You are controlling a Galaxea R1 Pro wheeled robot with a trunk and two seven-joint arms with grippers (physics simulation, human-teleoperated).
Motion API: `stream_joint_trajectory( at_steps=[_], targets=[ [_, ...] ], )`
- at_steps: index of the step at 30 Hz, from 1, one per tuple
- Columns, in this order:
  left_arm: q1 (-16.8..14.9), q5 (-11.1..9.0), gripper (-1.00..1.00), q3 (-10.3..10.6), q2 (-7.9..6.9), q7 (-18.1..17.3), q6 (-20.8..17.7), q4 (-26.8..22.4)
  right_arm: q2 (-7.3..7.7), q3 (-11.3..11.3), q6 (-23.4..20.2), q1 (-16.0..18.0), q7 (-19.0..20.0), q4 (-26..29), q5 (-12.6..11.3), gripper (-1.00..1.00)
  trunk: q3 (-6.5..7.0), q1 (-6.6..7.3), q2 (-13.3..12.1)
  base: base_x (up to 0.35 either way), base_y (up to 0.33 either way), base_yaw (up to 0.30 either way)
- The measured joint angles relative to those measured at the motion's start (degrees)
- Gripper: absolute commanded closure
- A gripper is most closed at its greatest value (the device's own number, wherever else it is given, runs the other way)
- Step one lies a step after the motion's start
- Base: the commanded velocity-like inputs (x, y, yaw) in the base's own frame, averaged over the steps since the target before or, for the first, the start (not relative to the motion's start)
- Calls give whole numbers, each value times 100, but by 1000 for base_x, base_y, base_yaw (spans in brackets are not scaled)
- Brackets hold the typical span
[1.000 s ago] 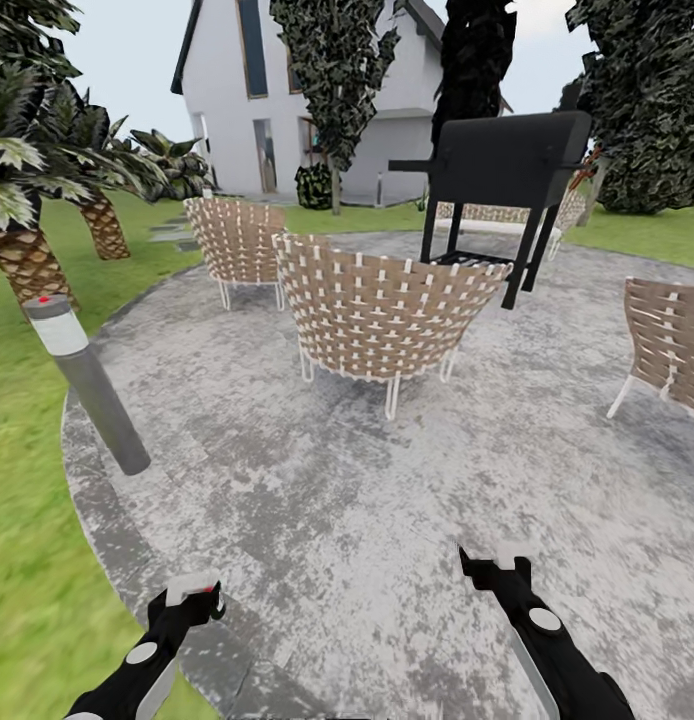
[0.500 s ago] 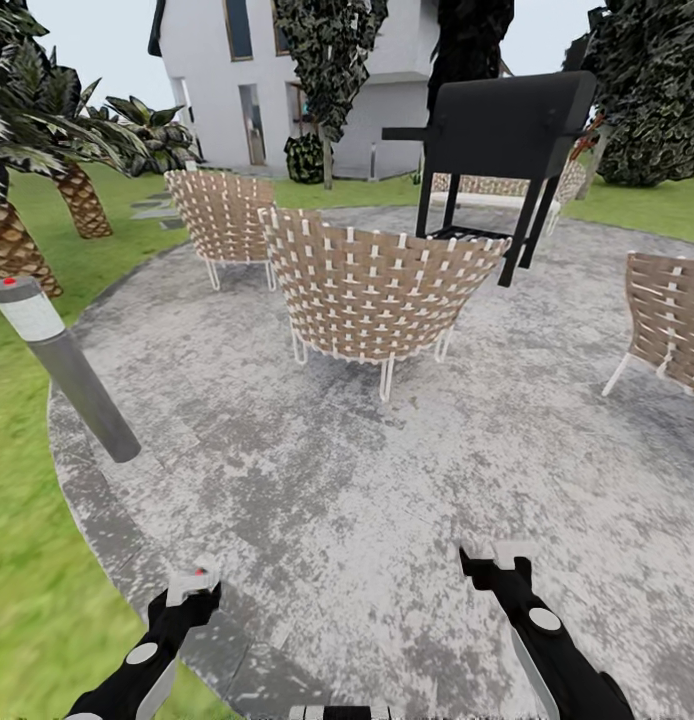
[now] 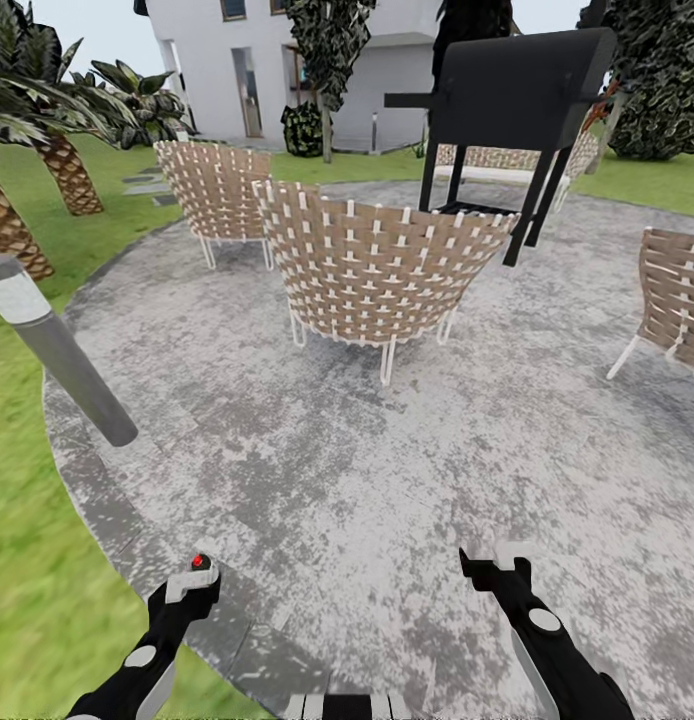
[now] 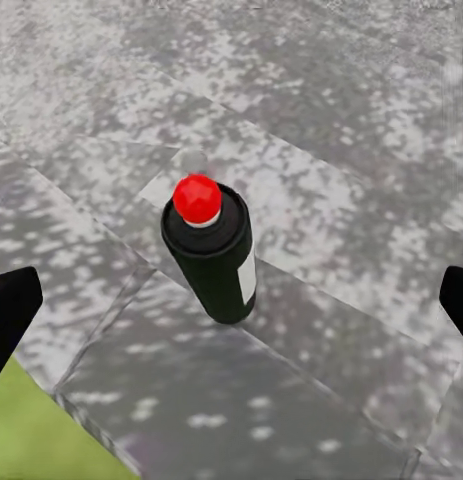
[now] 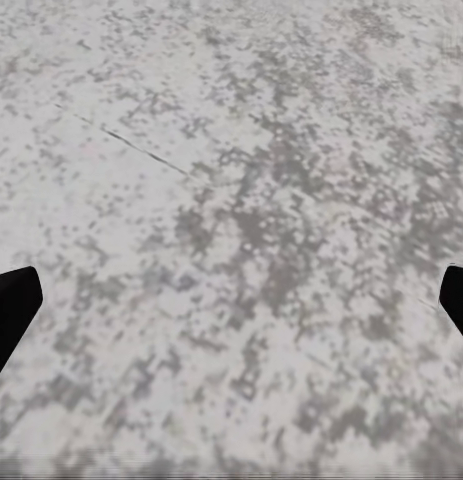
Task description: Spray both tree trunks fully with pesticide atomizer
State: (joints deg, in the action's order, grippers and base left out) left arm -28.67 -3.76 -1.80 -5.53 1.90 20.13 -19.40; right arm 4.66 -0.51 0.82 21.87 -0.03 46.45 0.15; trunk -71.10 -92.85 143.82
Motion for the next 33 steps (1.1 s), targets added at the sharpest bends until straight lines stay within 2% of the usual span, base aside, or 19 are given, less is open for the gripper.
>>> stream_joint_trajectory(
  at_steps=[13, 19, 21, 33],
  targets=[
    [17, 9, -100, 13, -5, -15, 277, 7, 0, 0, 42, 0, -4, -3, 0, -100, -288, -33, 18, 0, 0, 0],
    [86, 8, -100, 24, -8, -15, 756, 45, 0, 0, 51, -3, -5, -3, 0, -100, -421, -49, 26, 0, 0, 0],
    [93, 8, -100, 26, -8, -14, 788, 50, 0, 0, 52, -6, -8, -2, 0, -100, -466, -54, 28, 0, 0, 0],
    [101, 4, -100, 26, -9, -11, 808, 52, 9, -7, 40, -13, 18, -72, 1, -100, -466, -53, 29, 12, 0, 0]
  ],
)
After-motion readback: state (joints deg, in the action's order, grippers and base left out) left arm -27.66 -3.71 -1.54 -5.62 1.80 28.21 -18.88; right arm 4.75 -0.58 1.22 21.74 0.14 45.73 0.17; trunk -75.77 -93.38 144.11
